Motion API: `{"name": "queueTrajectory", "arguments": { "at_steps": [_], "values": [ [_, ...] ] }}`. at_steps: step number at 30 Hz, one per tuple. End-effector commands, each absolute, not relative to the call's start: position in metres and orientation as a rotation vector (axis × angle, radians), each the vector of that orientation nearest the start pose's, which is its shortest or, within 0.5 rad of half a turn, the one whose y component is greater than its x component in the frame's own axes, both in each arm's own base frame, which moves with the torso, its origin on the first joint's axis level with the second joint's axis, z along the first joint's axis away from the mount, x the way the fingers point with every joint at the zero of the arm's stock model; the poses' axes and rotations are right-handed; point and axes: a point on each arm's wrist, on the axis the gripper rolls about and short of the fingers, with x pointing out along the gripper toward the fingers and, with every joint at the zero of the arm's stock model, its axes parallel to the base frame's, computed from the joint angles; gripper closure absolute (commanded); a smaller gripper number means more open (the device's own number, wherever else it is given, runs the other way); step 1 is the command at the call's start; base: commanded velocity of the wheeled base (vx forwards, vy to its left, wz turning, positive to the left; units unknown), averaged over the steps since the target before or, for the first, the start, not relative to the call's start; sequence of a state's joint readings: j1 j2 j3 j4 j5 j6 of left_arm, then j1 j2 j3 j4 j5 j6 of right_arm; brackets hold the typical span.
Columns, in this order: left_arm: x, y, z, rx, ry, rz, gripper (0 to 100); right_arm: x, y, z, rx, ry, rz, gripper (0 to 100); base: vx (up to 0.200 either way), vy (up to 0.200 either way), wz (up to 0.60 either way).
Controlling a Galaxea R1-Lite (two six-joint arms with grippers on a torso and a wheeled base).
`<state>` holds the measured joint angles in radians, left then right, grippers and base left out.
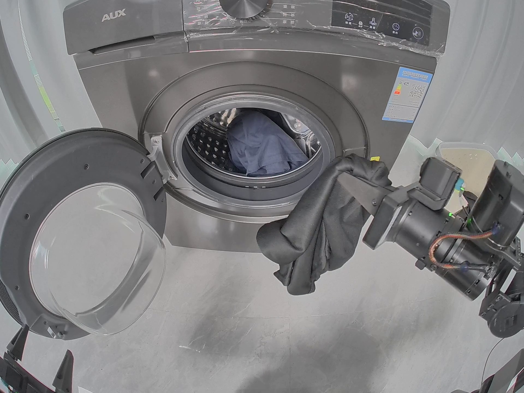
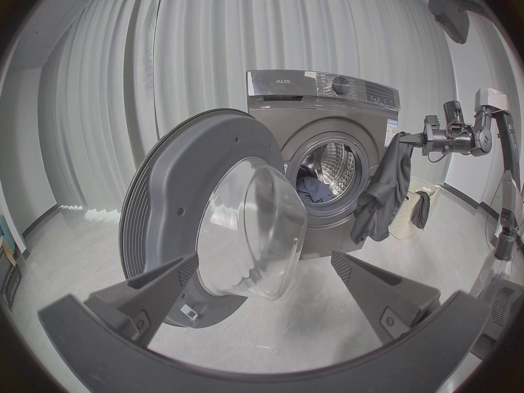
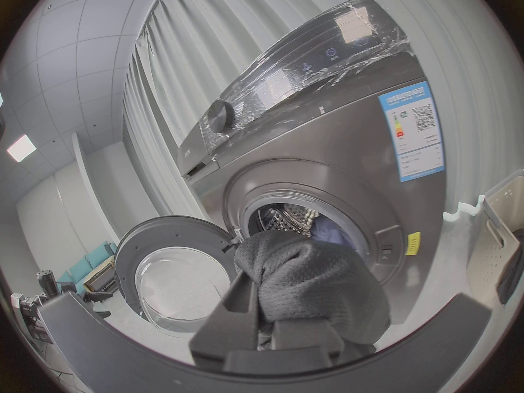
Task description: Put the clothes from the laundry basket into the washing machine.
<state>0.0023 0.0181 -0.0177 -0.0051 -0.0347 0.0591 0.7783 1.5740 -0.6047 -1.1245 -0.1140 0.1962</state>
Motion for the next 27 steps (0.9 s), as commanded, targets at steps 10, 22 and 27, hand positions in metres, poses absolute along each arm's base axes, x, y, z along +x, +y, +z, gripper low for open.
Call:
{"name": "queueTrajectory", "arguments": {
  "at_steps": [10, 22, 27],
  "values": [
    [-0.023, -0.001, 0.076, 0.066, -0.007, -0.04, 0, 0.2, 0.219, 0.212, 0.276, -0.101, 0.747, 100, 0.0, 0.0, 0.0],
    [-0.035, -0.001, 0.169, 0.008, -0.331, -0.015, 0, 0.21, 0.229, 0.223, 0.31, -0.17, 0.733, 100, 0.0, 0.0, 0.0],
    [-0.002, -0.003, 0.167, 0.069, -0.115, -0.177, 0, 0.215, 0.232, 0.222, 0.312, -0.173, 0.729, 100, 0.0, 0.0, 0.0]
  ]
}}
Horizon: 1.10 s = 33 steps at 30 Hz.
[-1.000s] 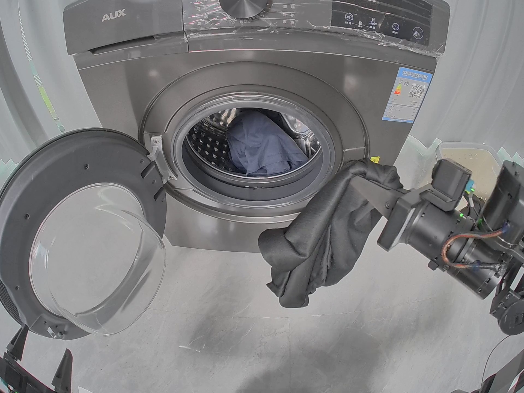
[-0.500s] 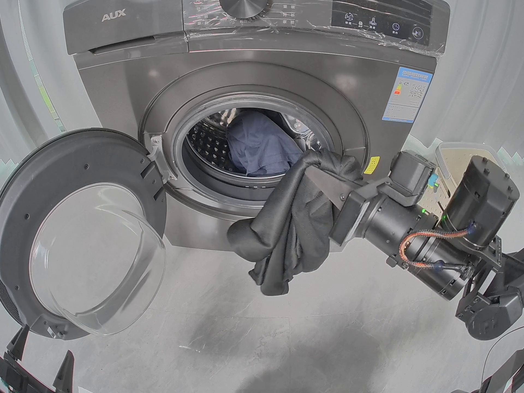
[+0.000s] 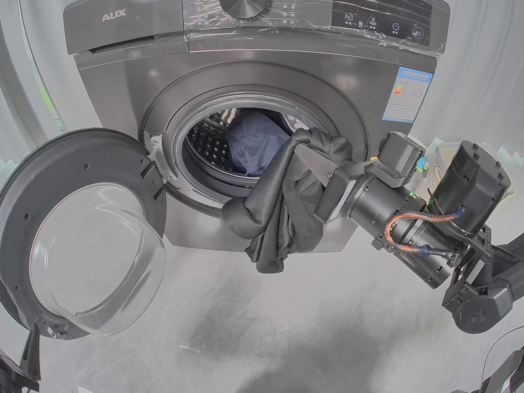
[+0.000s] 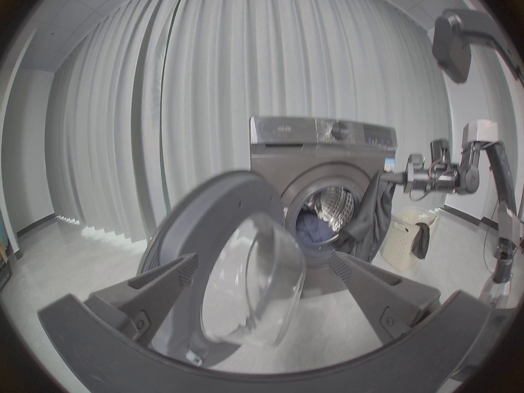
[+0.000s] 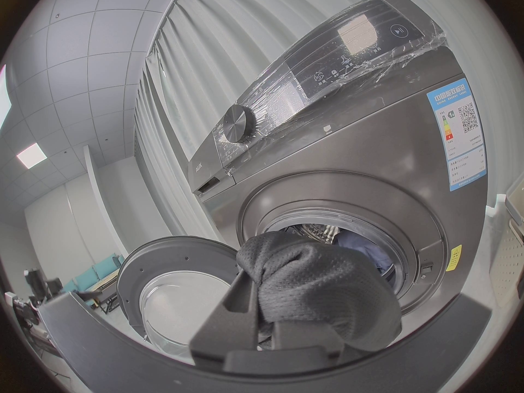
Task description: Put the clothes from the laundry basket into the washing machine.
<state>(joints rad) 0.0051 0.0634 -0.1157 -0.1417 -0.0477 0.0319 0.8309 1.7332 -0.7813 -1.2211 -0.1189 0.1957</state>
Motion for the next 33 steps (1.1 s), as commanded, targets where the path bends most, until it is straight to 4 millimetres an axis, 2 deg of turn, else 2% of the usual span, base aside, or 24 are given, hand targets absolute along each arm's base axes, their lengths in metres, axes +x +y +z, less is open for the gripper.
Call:
{"name": "queueTrajectory", "arguments": {
  "at_steps": [1, 7, 9, 11, 14, 19, 27, 32, 33],
  "values": [
    [0.005, -0.004, 0.16, 0.083, -0.047, -0.253, 0, 0.217, 0.232, 0.221, 0.311, -0.172, 0.723, 100, 0.0, 0.0, 0.0],
    [0.035, -0.014, 0.145, 0.09, 0.182, -0.517, 0, 0.222, 0.238, 0.216, 0.316, -0.176, 0.705, 100, 0.0, 0.0, 0.0],
    [0.039, -0.015, 0.145, 0.094, 0.197, -0.539, 0, 0.223, 0.238, 0.218, 0.32, -0.183, 0.704, 100, 0.0, 0.0, 0.0],
    [0.053, -0.022, 0.148, 0.115, 0.202, -0.607, 0, 0.226, 0.238, 0.226, 0.334, -0.212, 0.699, 100, 0.0, 0.0, 0.0],
    [0.066, -0.033, 0.143, 0.119, 0.211, -0.706, 0, 0.23, 0.239, 0.23, 0.343, -0.229, 0.693, 100, 0.0, 0.0, 0.0],
    [0.082, -0.042, 0.137, 0.12, 0.224, -0.73, 0, 0.232, 0.241, 0.231, 0.352, -0.251, 0.693, 100, 0.0, 0.0, 0.0],
    [0.11, -0.062, 0.129, 0.136, 0.36, -0.8, 0, 0.234, 0.243, 0.225, 0.346, -0.236, 0.692, 100, 0.0, 0.0, 0.0],
    [0.135, -0.078, 0.13, 0.136, 0.361, -0.847, 0, 0.237, 0.246, 0.218, 0.339, -0.221, 0.691, 100, 0.0, 0.0, 0.0],
    [0.135, -0.078, 0.13, 0.136, 0.361, -0.847, 0, 0.237, 0.246, 0.218, 0.339, -0.221, 0.691, 100, 0.0, 0.0, 0.0]
  ]
}}
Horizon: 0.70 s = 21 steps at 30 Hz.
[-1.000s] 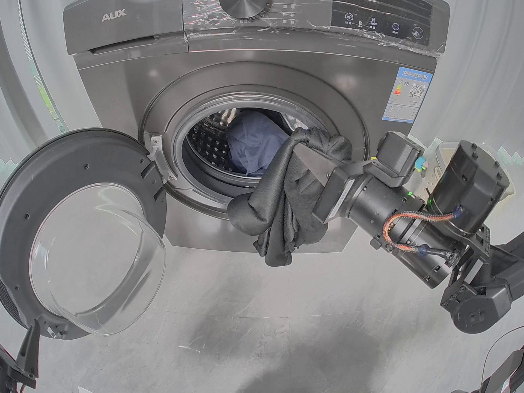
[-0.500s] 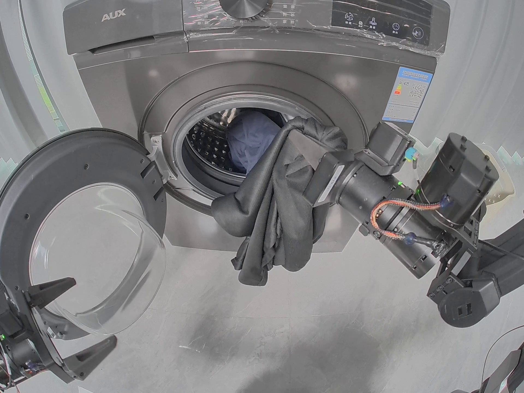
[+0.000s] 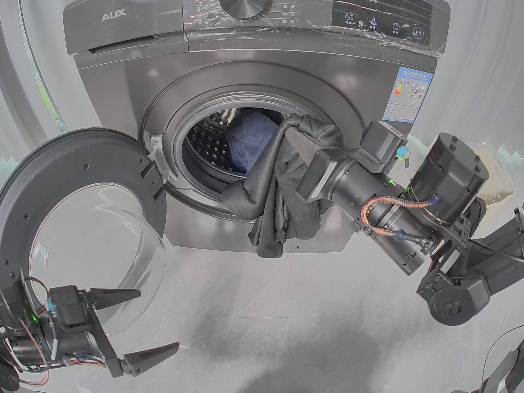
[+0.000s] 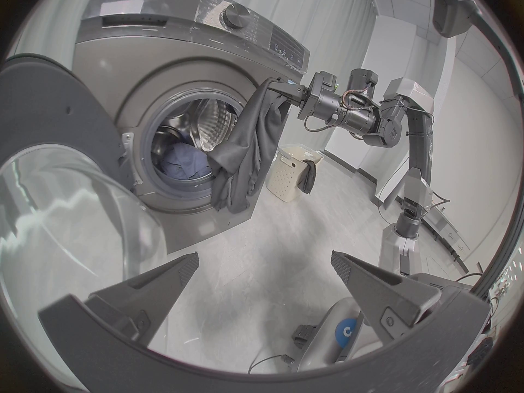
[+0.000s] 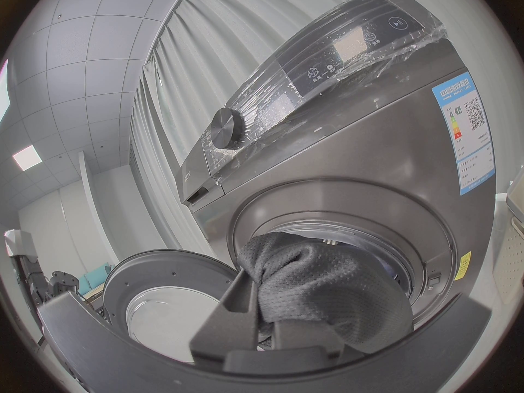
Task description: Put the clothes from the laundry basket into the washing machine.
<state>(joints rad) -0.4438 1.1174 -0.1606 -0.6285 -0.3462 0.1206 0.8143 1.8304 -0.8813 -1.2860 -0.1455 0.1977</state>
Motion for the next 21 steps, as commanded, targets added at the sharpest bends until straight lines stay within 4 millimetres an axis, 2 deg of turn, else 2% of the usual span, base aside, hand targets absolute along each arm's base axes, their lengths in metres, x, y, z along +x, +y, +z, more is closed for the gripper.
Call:
{"name": "queueTrajectory", "arguments": {
  "at_steps": [1, 6, 9, 21],
  "values": [
    [0.147, -0.086, 0.125, 0.134, 0.36, -0.854, 0, 0.238, 0.247, 0.217, 0.338, -0.22, 0.691, 100, 0.0, 0.0, 0.0],
    [0.173, -0.1, 0.107, 0.128, 0.361, -0.846, 0, 0.237, 0.247, 0.218, 0.339, -0.221, 0.691, 100, 0.0, 0.0, 0.0],
    [0.182, -0.105, 0.102, 0.08, 0.36, -0.839, 0, 0.237, 0.247, 0.218, 0.339, -0.221, 0.691, 100, 0.0, 0.0, 0.0],
    [0.195, -0.12, 0.094, 0.007, 0.348, -0.858, 0, 0.236, 0.247, 0.219, 0.34, -0.223, 0.694, 100, 0.0, 0.0, 0.0]
  ]
}}
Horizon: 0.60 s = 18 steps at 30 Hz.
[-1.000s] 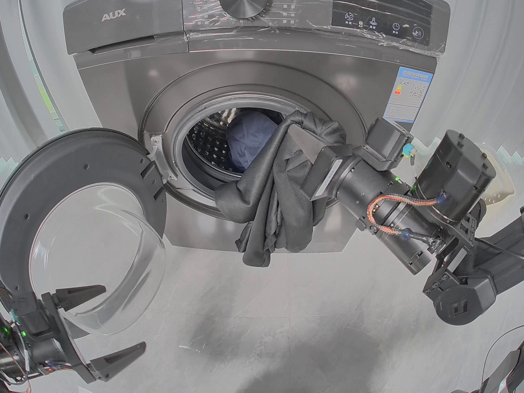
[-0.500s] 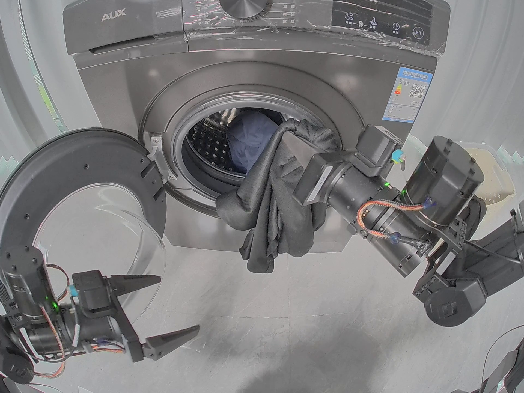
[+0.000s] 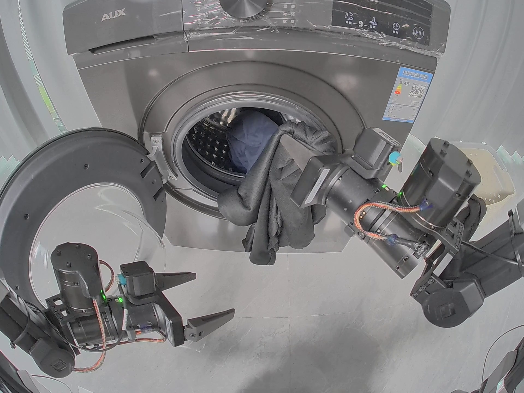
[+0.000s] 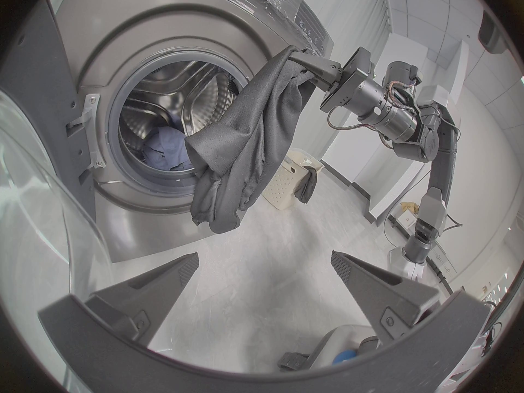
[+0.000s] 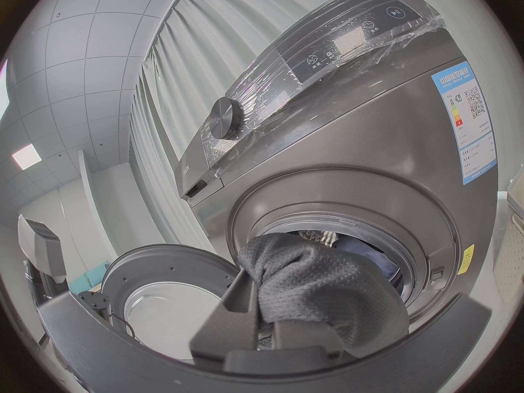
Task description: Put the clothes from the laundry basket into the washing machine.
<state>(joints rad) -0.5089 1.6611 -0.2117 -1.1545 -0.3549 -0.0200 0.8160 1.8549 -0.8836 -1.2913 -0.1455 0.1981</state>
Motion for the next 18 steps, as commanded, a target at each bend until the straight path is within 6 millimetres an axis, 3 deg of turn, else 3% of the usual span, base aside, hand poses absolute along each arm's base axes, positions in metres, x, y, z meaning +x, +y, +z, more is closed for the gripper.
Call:
{"name": "queueTrajectory", "arguments": {
  "at_steps": [1, 6, 18],
  "values": [
    [0.198, -0.121, 0.094, 0.006, 0.34, -0.86, 0, 0.237, 0.247, 0.218, 0.341, -0.221, 0.694, 100, 0.0, 0.0, 0.0],
    [0.207, -0.13, 0.095, -0.054, 0.312, -0.867, 0, 0.237, 0.248, 0.218, 0.34, -0.22, 0.694, 100, 0.0, 0.0, 0.0],
    [0.227, -0.147, 0.073, -0.108, 0.322, -0.875, 0, 0.236, 0.247, 0.216, 0.34, -0.214, 0.68, 100, 0.0, 0.0, 0.0]
  ]
}}
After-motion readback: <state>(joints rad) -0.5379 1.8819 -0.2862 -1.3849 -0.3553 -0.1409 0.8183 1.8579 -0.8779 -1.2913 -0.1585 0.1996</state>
